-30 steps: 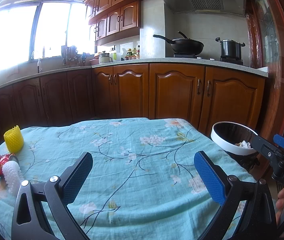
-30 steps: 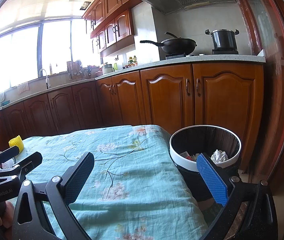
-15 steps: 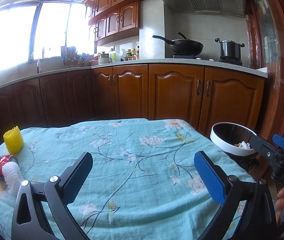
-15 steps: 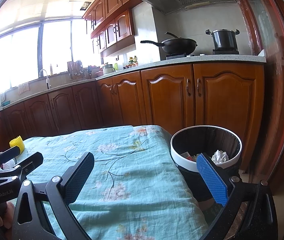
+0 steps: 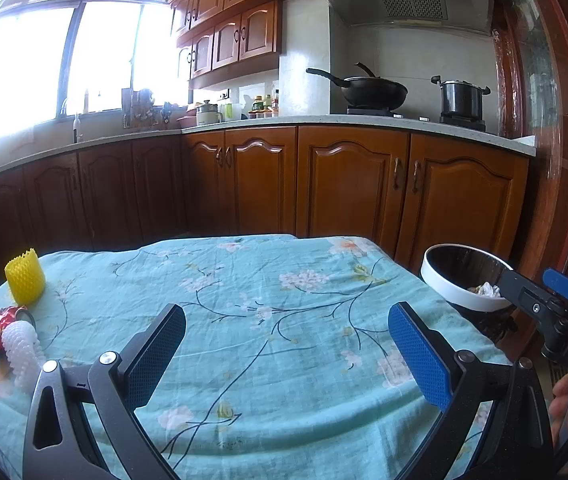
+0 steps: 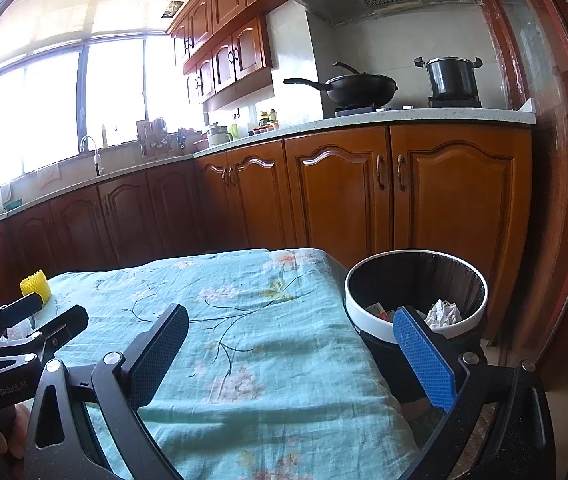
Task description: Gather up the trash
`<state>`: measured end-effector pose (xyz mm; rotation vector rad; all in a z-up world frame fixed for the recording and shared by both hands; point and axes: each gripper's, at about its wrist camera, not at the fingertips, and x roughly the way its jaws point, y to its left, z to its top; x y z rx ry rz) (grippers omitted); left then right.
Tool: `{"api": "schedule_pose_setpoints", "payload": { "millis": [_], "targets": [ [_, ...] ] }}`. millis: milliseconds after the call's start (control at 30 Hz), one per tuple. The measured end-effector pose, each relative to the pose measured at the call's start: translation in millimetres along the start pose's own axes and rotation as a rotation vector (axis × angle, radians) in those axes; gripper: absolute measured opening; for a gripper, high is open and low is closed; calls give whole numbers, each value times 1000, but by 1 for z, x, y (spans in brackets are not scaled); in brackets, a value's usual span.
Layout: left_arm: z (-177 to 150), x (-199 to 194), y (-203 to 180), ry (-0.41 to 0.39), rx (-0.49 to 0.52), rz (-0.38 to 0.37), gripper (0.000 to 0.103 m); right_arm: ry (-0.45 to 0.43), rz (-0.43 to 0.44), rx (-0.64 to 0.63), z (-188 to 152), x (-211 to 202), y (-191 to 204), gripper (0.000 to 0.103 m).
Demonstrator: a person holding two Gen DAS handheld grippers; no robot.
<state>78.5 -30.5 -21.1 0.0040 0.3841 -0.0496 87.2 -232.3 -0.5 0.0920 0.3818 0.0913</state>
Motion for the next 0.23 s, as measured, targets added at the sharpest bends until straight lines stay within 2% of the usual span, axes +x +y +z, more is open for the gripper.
{"api": "schedule_pose_setpoints", "payload": {
  "millis": [233],
  "targets": [
    [1,3,4,12,-11,-5,102,17,7,5,0,3,-1,103]
  ]
}}
